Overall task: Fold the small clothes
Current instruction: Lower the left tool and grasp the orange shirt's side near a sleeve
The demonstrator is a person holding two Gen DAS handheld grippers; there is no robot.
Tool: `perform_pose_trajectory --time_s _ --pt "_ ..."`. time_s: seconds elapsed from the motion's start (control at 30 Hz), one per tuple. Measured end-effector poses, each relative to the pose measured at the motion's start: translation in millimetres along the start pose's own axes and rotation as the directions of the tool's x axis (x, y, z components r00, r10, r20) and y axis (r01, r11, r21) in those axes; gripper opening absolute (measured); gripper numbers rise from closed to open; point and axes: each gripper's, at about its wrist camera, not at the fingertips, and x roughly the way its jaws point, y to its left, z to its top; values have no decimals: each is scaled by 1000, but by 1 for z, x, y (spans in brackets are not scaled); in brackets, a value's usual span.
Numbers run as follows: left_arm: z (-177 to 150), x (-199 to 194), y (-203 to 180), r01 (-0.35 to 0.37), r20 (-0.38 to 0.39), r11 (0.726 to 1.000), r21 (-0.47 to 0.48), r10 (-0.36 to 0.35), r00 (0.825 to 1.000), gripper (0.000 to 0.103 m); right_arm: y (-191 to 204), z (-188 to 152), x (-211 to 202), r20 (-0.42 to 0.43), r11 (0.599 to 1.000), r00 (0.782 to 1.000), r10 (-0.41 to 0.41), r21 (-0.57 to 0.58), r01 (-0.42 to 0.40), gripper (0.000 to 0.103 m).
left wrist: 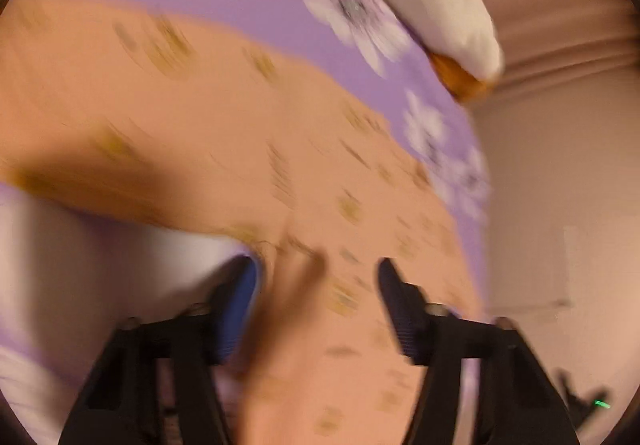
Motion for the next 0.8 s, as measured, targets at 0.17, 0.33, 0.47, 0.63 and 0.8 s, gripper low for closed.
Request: perform_pose_trajectory --time_s 0.17,0.33,0.47,0.63,0.8 --pt "-13 8 -16 -185 59 979 91 180 982 13 -22 20 49 -44 1000 999 -17 8 18 101" --pt "-13 13 -2 -150 70 987 59 146 987 9 -70 33 103 -147 992 987 -62 101 77 91" --pt "-5 11 4 -188 96 975 119 177 980 9 -107 39 135 -190 976 982 14 214 27 90" --pt "2 15 9 -168 98 979 118 157 983 9 -172 30 197 -302 915 953 24 390 100 90" --pt "1 13 12 -143 103 982 121 130 986 9 -239 -7 238 -321 745 937 140 657 114 75"
